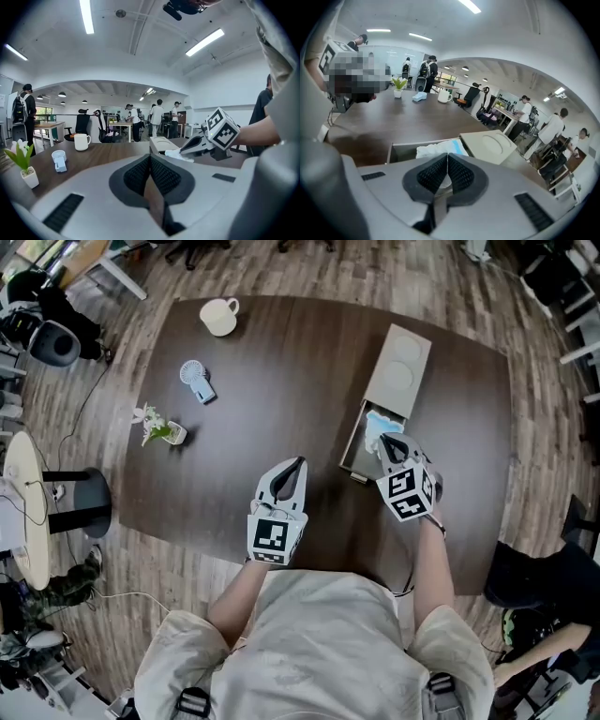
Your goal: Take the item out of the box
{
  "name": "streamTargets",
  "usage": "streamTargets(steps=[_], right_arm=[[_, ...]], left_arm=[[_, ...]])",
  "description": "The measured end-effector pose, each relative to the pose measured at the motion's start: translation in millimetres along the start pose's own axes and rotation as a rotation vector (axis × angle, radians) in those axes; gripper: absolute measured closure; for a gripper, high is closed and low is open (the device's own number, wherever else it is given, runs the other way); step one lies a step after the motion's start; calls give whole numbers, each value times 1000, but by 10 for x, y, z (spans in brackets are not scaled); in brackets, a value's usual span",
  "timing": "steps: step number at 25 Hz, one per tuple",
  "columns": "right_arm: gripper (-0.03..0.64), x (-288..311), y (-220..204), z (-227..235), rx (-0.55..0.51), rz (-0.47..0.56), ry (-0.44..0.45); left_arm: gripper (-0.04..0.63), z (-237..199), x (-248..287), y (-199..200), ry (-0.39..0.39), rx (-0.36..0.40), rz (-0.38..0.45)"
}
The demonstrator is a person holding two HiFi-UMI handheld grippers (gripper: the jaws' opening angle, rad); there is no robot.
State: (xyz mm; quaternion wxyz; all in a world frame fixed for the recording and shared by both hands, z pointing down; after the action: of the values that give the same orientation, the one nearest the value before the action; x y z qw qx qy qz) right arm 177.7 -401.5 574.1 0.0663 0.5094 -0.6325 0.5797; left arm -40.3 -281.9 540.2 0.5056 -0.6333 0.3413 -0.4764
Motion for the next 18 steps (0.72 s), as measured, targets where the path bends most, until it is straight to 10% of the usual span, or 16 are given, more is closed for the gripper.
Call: streamTargets(steps=[18], right_arm=[[615,-929,35,328,286,279,-204]], left_arm=[[592,154,143,340,-37,60,88]])
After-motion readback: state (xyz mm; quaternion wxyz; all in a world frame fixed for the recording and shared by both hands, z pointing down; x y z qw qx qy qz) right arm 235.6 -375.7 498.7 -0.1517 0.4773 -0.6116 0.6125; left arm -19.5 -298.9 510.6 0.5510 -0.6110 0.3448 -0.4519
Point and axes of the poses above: the fingertips, and each gripper's own axes: x forward along the fingers, z to its right, y out of its top, the point moved 9 cm from there along -x, backward along the fingers, and after that the axes turned 1 degree about -x, right-handed, at the moved point
